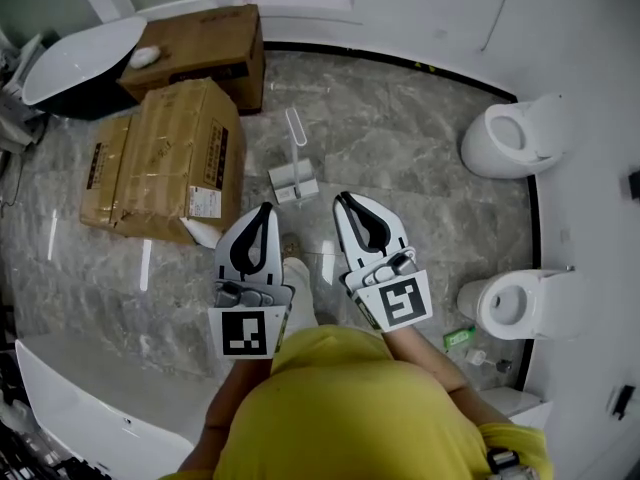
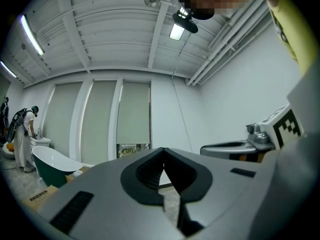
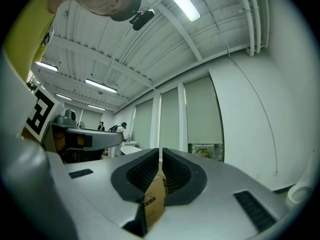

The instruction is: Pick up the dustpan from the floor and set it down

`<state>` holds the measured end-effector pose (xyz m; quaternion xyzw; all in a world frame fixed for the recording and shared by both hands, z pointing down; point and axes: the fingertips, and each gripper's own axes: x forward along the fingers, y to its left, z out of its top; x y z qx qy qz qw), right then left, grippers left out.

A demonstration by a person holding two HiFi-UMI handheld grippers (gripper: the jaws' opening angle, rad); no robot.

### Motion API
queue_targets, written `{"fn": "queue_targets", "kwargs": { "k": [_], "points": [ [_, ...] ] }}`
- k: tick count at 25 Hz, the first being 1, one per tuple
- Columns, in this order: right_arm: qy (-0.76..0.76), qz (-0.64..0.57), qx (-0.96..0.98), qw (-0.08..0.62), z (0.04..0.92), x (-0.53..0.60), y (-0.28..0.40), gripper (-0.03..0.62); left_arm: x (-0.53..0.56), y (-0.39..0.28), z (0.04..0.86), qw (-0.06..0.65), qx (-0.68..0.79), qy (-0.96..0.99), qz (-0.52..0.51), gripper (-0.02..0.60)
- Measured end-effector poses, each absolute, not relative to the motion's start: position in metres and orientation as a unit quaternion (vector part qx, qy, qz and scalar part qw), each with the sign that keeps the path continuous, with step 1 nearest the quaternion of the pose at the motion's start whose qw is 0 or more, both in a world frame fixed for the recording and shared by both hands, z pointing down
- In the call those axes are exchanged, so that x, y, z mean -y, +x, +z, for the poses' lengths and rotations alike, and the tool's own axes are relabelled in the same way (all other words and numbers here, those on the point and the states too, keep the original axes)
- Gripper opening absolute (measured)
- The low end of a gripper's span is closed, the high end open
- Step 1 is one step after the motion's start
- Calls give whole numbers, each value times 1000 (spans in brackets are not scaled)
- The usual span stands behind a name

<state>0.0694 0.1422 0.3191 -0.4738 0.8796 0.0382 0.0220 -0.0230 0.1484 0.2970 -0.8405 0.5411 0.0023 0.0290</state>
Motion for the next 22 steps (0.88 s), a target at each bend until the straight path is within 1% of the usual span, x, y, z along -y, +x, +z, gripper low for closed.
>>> {"fn": "queue_targets", "kwargs": {
  "k": [2, 12, 15, 18, 22],
  "points": [
    [-476, 34, -879, 15, 326, -111, 63, 37, -118, -29, 299, 30, -538, -842, -1, -2],
    [-479, 7, -878, -15, 361, 30, 26, 110, 27, -66, 319, -1, -516, -857, -12, -2],
    [-484, -23, -873, -52, 387, 53, 22, 130, 55, -76, 328, -8, -513, -858, -15, -2],
    [-493, -27, -868, -53, 399, 73, 19, 144, 75, -80, 336, -10, -506, -862, -23, -2],
    [-496, -42, -863, -89, 423, 88, 19, 176, 90, -78, 349, -23, -496, -868, -35, -2]
  ]
}}
